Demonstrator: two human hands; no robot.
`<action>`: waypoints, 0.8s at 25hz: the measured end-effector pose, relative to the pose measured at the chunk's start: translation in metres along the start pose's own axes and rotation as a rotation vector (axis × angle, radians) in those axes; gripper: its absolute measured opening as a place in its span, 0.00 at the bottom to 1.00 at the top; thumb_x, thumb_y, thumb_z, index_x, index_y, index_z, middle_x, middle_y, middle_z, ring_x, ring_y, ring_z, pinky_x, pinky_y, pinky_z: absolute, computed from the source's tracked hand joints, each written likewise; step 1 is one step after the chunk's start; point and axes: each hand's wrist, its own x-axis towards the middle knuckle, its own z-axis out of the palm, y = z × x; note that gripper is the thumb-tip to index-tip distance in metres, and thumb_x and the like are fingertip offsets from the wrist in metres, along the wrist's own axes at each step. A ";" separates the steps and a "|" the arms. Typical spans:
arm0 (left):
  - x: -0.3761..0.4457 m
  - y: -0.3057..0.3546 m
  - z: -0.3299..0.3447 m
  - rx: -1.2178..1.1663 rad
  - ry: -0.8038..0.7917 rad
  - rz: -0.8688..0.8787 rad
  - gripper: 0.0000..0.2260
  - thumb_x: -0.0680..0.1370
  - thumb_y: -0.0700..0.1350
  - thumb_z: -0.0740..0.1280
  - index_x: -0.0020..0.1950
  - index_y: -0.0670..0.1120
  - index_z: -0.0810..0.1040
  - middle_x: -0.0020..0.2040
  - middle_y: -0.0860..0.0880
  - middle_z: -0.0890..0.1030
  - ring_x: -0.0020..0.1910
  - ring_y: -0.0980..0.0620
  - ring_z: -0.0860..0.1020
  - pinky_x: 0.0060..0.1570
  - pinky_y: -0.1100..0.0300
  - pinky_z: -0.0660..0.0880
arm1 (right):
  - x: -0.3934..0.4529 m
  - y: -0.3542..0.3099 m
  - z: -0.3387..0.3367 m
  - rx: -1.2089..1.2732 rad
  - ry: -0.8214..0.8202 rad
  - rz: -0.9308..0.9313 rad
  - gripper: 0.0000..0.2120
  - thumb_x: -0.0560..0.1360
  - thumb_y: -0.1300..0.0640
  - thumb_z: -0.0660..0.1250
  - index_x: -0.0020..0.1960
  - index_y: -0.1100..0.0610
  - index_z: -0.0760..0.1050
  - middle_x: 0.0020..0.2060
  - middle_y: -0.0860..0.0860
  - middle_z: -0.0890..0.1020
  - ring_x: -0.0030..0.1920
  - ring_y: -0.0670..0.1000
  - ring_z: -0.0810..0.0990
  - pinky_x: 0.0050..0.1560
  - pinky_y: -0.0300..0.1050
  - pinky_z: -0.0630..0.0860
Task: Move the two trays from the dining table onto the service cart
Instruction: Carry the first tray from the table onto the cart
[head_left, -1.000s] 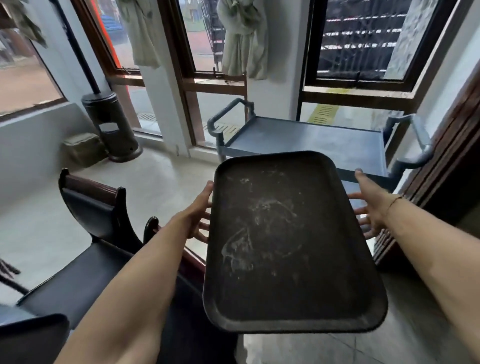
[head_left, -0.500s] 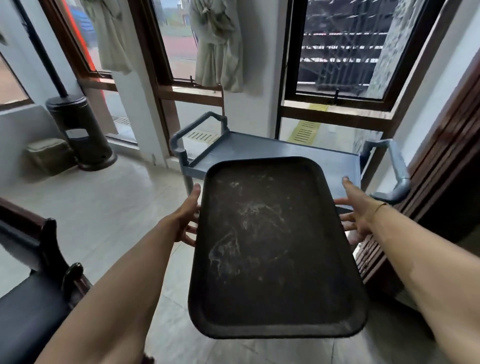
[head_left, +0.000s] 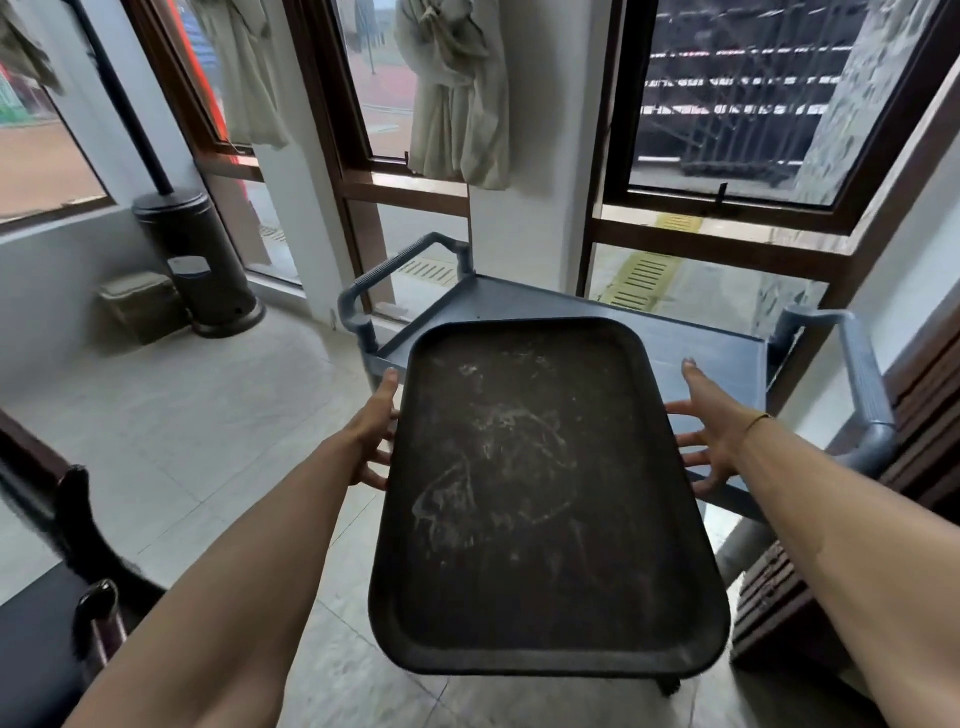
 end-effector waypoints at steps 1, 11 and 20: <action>0.008 0.004 -0.002 -0.003 0.001 -0.004 0.44 0.70 0.78 0.45 0.73 0.49 0.68 0.73 0.41 0.69 0.68 0.32 0.69 0.59 0.35 0.71 | 0.008 -0.008 0.003 -0.005 -0.006 0.001 0.41 0.65 0.19 0.50 0.61 0.49 0.74 0.52 0.57 0.77 0.49 0.63 0.76 0.33 0.57 0.75; 0.127 0.079 -0.050 -0.034 -0.022 0.002 0.43 0.72 0.76 0.46 0.73 0.48 0.70 0.73 0.42 0.70 0.68 0.34 0.69 0.57 0.37 0.71 | 0.097 -0.100 0.057 0.009 0.034 -0.011 0.38 0.70 0.23 0.49 0.63 0.50 0.74 0.60 0.59 0.75 0.58 0.64 0.74 0.53 0.64 0.72; 0.248 0.162 -0.100 -0.004 -0.042 0.003 0.42 0.73 0.76 0.45 0.69 0.46 0.73 0.68 0.42 0.73 0.66 0.38 0.72 0.64 0.40 0.69 | 0.167 -0.173 0.118 0.095 0.101 0.016 0.36 0.72 0.24 0.51 0.61 0.50 0.75 0.54 0.59 0.77 0.53 0.62 0.77 0.49 0.60 0.75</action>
